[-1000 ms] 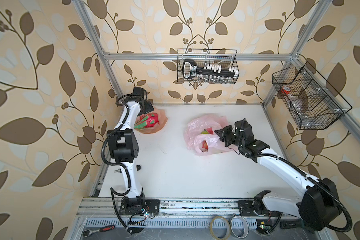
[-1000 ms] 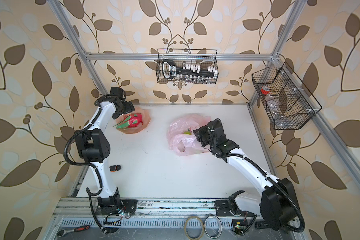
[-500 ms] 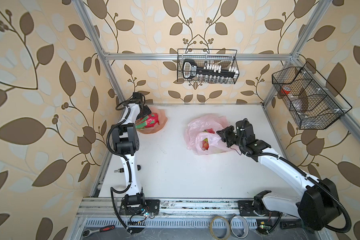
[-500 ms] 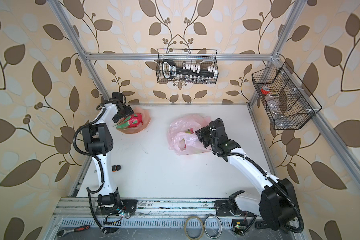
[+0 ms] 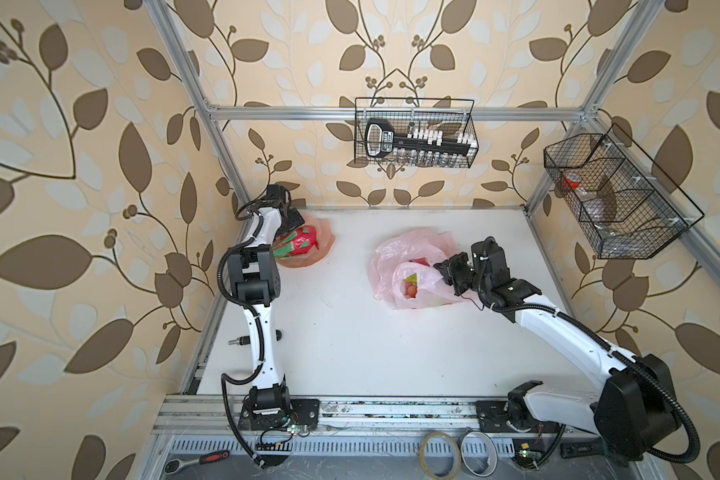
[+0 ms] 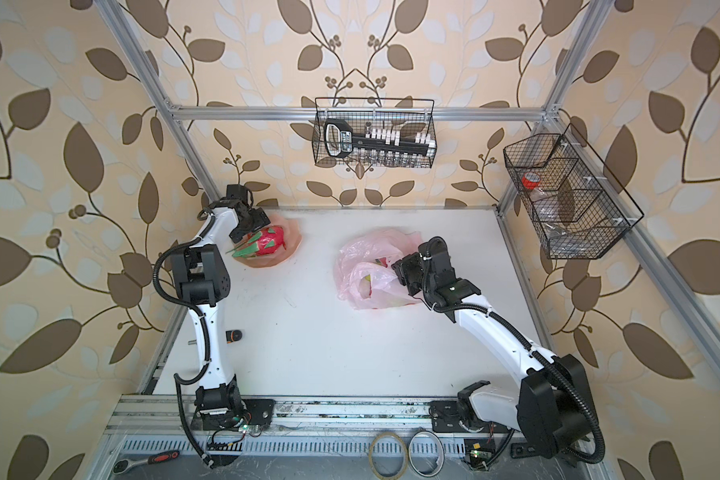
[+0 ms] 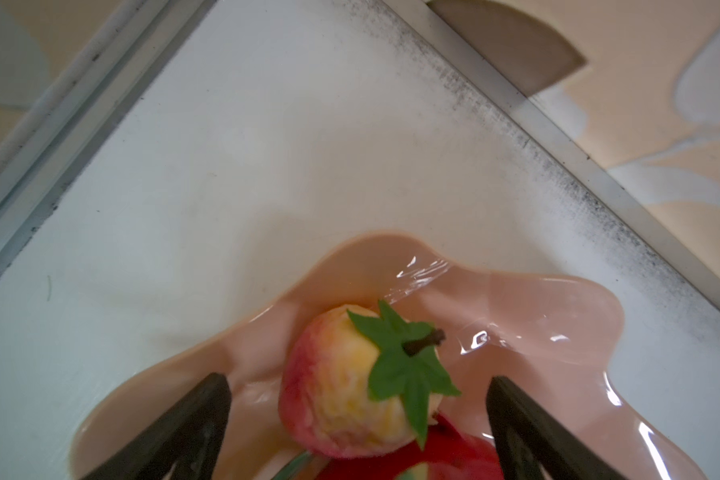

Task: Place the fruits into the plastic bag

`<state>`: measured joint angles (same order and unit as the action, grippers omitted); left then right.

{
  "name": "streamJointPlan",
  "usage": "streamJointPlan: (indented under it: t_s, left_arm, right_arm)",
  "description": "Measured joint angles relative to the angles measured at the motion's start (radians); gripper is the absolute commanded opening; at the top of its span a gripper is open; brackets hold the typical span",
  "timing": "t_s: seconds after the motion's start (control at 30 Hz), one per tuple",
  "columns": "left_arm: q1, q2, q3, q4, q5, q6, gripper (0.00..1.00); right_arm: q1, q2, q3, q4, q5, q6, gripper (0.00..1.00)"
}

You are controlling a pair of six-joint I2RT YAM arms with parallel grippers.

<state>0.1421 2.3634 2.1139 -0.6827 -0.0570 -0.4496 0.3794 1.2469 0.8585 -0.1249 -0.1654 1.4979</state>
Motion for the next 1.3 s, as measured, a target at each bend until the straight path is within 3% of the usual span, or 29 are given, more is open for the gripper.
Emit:
streamJointPlan:
  t_s: [0.2, 0.43, 0.73, 1.0, 1.3]
  left_arm:
    - [0.007, 0.011, 0.002, 0.004, 0.015, 0.000, 0.91]
    - [0.023, 0.018, 0.003, 0.010, 0.032, 0.001, 0.70]
    - [0.043, 0.018, 0.003, 0.027, 0.077, 0.018, 0.55]
    - [0.043, -0.001, -0.013, 0.042, 0.107, 0.032, 0.54]
    - [0.043, -0.143, -0.041, 0.054, 0.135, 0.074, 0.54]
  right_arm:
    - [0.000, 0.000, 0.000, -0.004, 0.000, 0.000, 0.00]
    - [0.000, 0.000, 0.000, -0.008, 0.000, 0.000, 0.00]
    - [0.000, 0.000, 0.000, -0.015, 0.001, -0.003, 0.00]
    - [0.000, 0.000, 0.000, -0.015, 0.001, -0.003, 0.00]
    - [0.000, 0.000, 0.000, -0.014, 0.001, -0.003, 0.00]
